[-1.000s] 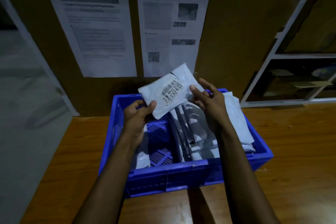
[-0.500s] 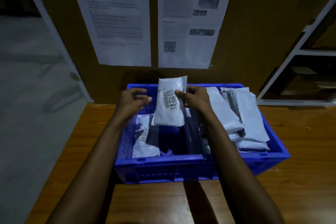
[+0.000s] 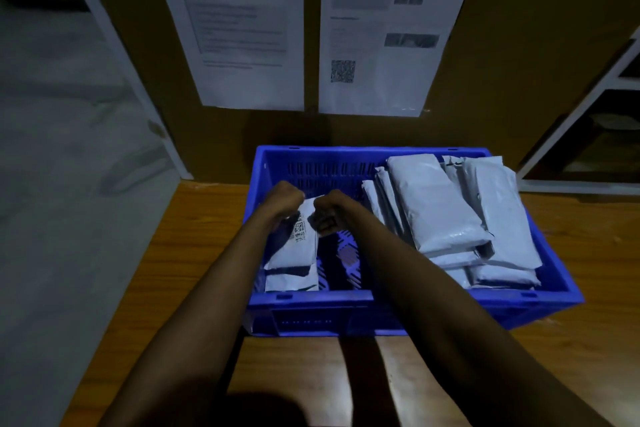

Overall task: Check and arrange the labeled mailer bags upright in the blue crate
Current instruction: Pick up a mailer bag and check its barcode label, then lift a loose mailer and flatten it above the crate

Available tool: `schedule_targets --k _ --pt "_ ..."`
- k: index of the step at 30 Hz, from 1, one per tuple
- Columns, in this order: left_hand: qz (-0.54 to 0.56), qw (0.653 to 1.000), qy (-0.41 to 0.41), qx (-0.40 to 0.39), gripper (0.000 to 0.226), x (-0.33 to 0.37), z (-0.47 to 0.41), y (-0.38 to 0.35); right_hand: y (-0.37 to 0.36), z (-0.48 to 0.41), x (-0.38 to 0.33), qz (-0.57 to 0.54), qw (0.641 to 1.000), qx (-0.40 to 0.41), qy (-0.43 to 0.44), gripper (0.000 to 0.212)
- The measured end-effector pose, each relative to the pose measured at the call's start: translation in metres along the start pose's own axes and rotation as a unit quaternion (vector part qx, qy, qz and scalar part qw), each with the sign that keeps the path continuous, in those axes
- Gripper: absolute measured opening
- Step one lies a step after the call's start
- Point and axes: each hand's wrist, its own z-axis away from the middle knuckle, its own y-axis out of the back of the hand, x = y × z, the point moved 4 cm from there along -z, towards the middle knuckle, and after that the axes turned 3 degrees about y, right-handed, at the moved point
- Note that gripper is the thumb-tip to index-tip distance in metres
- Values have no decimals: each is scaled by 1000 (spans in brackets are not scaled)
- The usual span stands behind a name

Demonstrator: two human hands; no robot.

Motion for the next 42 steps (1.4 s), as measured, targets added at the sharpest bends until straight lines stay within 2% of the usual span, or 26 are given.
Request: schedule_targets --k 3,5,7,9,12,16,19,22,25,28,30,33,35,38,42 --pt "5 999 32 -1 10 -2 -5 -2 -10 -15 12 4 1000 12 4 29" --pt "-6 999 41 -12 20 -4 -8 -4 -12 -23 19 89 995 43 13 24" --pt "-25 998 49 -24 25 -6 -8 -7 -10 -25 18 200 976 82 37 39" --pt "-32 997 53 -35 29 -7 -8 -10 -5 -24 17 217 970 94 48 39" --pt "-53 997 50 -10 30 -7 -7 -7 -3 -27 22 215 974 64 36 38" --pt "-110 993 45 -29 28 -6 -2 -11 -8 -31 26 256 966 29 36 71" --pt "-116 992 35 -32 31 -8 -3 -13 -7 -25 24 322 945 41 47 78" --pt "-150 988 14 -25 13 -4 -2 -10 -1 -23 21 307 948 65 59 74" --pt "-163 986 24 -33 11 -7 -1 -11 2 -14 14 308 945 76 81 61" --pt "-81 996 8 36 28 -4 -5 -2 19 4 -12 250 946 149 146 40" --pt "19 998 -25 61 22 8 -3 4 39 31 -40 190 940 192 210 33" --pt "135 987 -85 22 18 41 10 3 82 101 -67 143 909 241 308 27" --pt "171 977 -127 -18 16 68 21 -6 117 150 -58 117 889 287 337 25" --pt "149 970 -184 -48 15 105 30 -34 161 198 -19 93 873 370 305 29" --pt "105 980 -158 -65 12 124 23 -80 178 212 34 135 887 394 201 44"
